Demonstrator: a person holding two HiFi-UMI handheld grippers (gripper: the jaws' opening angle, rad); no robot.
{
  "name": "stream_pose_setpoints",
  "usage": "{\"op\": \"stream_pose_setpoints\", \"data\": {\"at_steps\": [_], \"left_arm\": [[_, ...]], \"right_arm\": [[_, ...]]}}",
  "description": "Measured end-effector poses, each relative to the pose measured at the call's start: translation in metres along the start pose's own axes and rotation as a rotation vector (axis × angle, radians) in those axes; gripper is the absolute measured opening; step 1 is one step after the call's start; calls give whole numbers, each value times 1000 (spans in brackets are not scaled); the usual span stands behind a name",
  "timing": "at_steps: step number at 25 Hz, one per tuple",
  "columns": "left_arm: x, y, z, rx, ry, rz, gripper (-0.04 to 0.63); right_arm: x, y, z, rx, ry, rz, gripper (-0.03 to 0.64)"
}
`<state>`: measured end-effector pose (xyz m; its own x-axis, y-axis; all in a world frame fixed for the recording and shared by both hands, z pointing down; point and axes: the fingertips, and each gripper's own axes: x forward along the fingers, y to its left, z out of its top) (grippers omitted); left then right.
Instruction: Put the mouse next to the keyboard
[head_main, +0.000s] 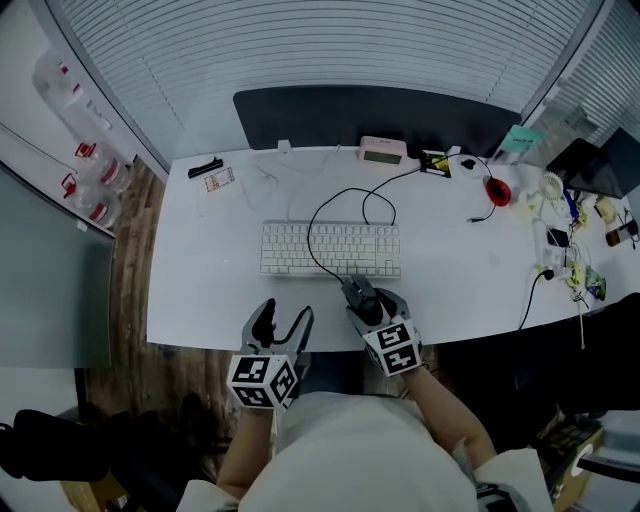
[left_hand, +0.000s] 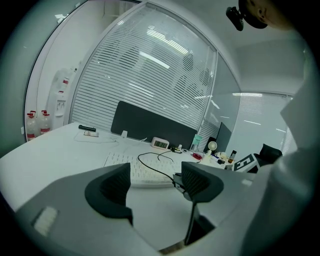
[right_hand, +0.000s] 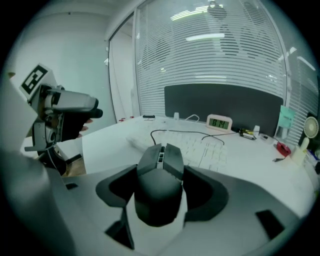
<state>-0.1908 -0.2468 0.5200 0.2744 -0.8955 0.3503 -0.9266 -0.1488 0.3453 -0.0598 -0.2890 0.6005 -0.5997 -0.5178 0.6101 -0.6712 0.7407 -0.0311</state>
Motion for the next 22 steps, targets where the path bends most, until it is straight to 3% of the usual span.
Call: {"op": "stream_pose_setpoints", "data": {"at_steps": [13,22], "left_arm": [[16,-9,5,20,17,-52,311],[32,-13,9,35,31,-81,311]], "right_arm": [[-22,-61,35,29,-81,-124,288],[-31,-122,35,79,-90,-250,288]]}}
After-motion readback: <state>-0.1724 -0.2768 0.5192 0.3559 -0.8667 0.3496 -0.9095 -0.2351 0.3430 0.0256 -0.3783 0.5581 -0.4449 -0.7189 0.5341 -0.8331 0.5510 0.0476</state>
